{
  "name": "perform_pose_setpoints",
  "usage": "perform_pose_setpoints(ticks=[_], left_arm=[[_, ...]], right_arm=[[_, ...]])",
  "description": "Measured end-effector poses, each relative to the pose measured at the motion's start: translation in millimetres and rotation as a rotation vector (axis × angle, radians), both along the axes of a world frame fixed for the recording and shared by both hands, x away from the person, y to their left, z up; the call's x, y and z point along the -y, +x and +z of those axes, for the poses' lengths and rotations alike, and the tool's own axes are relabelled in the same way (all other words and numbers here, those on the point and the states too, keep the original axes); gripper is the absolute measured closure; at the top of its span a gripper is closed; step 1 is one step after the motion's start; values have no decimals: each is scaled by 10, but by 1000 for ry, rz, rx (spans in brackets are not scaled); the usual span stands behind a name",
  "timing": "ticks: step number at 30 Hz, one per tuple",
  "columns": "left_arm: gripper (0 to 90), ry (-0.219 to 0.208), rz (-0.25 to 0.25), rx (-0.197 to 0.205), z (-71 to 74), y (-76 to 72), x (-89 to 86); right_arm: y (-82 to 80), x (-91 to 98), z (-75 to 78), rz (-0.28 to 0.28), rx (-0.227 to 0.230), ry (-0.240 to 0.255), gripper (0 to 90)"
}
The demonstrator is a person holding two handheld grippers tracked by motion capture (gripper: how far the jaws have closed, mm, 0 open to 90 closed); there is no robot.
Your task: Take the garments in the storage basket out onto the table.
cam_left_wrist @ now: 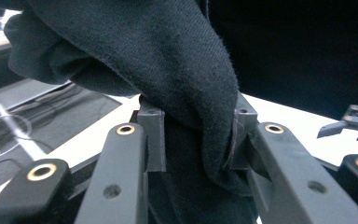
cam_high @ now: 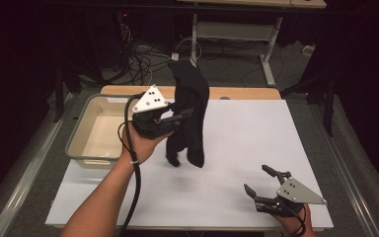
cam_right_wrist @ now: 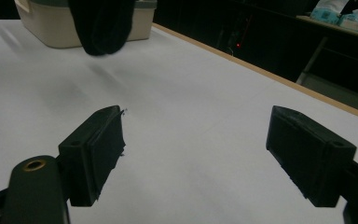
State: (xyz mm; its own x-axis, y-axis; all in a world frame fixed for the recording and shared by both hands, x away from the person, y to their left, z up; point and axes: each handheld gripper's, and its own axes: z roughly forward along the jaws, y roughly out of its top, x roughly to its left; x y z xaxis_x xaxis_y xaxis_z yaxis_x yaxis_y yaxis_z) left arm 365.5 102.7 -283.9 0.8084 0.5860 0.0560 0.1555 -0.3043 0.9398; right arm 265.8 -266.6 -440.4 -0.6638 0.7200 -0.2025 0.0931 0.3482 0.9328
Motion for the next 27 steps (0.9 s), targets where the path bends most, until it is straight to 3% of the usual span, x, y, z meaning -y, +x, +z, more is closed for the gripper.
perform_pose_setpoints(ticks=[7, 12, 15, 27], left_arm=[[654, 28, -76, -37, -211, -7, 331], [652, 65, -88, -52, -344, 19, 456], [651, 73, -101, -83, -480, 75, 537], [648, 138, -96, -132, -811, 243, 740]], right_arm=[[-7, 14, 5, -4, 1, 3, 194], [-10, 20, 8, -6, 4, 2, 194], [-13, 23, 9, -7, 4, 3, 194], [-15, 13, 7, -1, 8, -8, 194]])
